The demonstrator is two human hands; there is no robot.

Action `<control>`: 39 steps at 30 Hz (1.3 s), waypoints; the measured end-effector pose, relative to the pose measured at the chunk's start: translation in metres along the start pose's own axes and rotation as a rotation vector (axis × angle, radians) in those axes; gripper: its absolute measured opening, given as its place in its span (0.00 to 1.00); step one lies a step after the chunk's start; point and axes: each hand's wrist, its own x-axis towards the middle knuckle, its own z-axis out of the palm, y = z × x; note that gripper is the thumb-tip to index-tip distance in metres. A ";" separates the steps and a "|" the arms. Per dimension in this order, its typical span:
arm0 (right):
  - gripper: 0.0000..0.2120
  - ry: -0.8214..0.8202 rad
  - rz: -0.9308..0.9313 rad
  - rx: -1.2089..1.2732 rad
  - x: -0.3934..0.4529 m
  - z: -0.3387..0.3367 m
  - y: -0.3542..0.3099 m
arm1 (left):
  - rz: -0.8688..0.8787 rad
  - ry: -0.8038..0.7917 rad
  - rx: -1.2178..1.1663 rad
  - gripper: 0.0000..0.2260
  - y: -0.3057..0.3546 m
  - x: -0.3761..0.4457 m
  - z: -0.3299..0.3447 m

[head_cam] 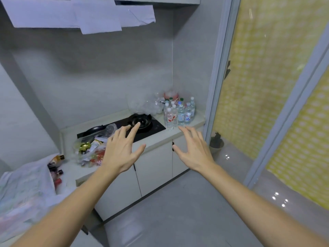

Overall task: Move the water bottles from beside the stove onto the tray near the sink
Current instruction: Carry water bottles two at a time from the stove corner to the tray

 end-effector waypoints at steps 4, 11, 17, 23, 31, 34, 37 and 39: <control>0.36 -0.028 0.044 -0.016 0.050 0.031 0.035 | -0.001 -0.026 -0.078 0.35 -0.010 0.058 0.060; 0.36 -0.070 0.102 -0.080 0.168 0.072 0.085 | -0.012 -0.106 -0.179 0.36 -0.033 0.173 0.151; 0.34 -0.075 0.132 -0.057 0.252 0.105 0.117 | -0.017 -0.160 -0.199 0.36 -0.054 0.258 0.197; 0.34 -0.116 0.153 -0.054 0.310 0.137 0.162 | 0.002 -0.187 -0.175 0.34 -0.054 0.330 0.247; 0.31 -0.232 0.103 0.050 0.433 0.186 0.261 | -0.081 -0.287 -0.140 0.32 -0.035 0.437 0.323; 0.30 -0.304 0.069 0.049 0.486 0.205 0.294 | -0.170 -0.376 -0.131 0.32 -0.024 0.473 0.352; 0.29 -0.401 0.004 0.003 0.532 0.221 0.313 | -0.253 -0.500 -0.116 0.32 -0.018 0.504 0.382; 0.27 -0.444 -0.056 -0.033 0.558 0.232 0.319 | -0.294 -0.548 -0.103 0.32 -0.016 0.523 0.398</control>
